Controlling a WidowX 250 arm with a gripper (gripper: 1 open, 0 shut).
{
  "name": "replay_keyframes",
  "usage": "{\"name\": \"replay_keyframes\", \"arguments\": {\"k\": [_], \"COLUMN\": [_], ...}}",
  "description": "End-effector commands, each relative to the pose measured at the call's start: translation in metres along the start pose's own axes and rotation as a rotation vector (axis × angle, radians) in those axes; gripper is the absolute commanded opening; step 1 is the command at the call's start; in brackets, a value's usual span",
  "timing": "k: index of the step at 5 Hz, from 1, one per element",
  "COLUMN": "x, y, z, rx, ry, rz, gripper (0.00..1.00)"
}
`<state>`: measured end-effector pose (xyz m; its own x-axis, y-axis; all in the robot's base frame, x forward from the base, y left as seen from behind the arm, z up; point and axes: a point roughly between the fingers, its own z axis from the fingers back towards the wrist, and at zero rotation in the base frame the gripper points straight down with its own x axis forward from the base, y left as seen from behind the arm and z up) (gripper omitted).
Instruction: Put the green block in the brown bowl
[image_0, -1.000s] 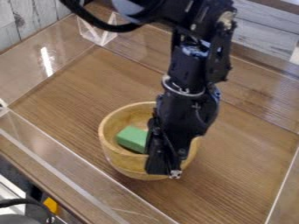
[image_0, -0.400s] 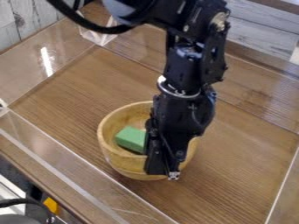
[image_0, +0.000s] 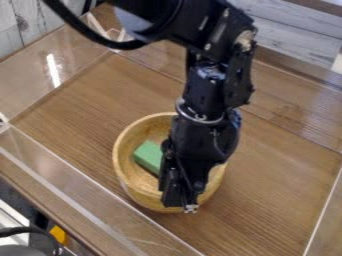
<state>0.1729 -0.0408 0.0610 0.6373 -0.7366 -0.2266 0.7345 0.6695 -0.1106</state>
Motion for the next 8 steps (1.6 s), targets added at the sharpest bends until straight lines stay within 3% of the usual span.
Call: {"name": "replay_keyframes", "arguments": {"k": [1,3,5,7,8], "x": [0.000,0.011,0.019,0.026,0.017], "y": [0.004,-0.005,-0.004,-0.006,0.001], "z": [0.004,0.012,0.017,0.003,0.001], "rx": [0.043,0.057,0.093,0.086,0.108], "ry": [-0.029,-0.052,-0.062,-0.075,-0.074], "rz": [-0.044,0.038,0.053,0.224,0.188], "gripper": [1.00,1.00,1.00,1.00,0.00]}}
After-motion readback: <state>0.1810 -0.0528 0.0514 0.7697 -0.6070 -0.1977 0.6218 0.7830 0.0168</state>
